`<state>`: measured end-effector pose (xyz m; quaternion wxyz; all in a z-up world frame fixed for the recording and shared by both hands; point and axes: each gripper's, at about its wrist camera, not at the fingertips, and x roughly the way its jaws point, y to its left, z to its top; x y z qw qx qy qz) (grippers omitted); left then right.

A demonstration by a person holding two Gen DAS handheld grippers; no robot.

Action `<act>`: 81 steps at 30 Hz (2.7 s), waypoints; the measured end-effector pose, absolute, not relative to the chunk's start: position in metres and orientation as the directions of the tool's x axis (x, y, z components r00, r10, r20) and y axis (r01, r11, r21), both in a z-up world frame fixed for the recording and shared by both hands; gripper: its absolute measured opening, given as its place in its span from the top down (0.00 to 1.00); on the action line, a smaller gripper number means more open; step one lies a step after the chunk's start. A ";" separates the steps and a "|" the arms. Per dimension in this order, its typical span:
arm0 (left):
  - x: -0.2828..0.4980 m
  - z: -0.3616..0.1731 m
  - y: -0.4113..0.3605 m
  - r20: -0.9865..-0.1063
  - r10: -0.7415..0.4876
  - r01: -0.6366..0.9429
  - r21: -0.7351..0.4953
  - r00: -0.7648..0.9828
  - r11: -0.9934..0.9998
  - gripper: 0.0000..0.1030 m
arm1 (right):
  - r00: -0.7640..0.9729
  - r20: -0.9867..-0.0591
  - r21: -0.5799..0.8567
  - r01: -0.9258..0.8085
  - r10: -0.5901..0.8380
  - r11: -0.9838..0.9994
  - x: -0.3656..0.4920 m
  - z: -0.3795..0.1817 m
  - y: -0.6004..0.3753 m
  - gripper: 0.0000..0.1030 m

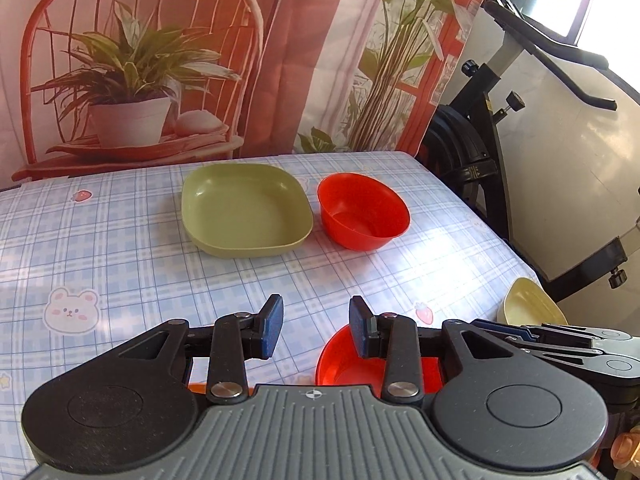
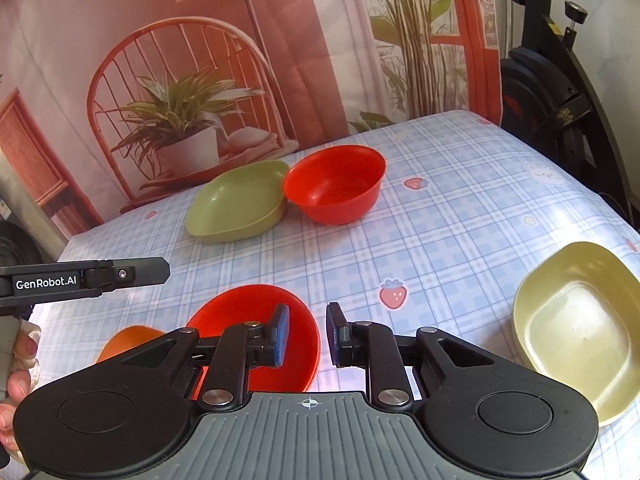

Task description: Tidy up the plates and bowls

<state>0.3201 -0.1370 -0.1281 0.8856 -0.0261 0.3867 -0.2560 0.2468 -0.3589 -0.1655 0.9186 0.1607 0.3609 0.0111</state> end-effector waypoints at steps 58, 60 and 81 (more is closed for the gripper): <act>0.397 -0.154 -0.197 -0.664 -0.492 0.507 -0.192 0.563 0.840 0.91 | 0.793 -0.600 0.371 0.162 0.104 0.914 0.339 -0.196 -0.413 0.92; 0.389 -0.148 -0.189 -0.663 -0.493 0.500 -0.201 0.563 0.842 0.91 | 0.800 -0.590 0.377 0.152 0.110 0.914 0.330 -0.188 -0.406 0.92; 0.317 -0.128 -0.121 -0.653 -0.494 0.420 -0.283 0.573 0.862 0.91 | 0.804 -0.563 0.409 0.073 0.189 0.909 0.257 -0.147 -0.354 0.92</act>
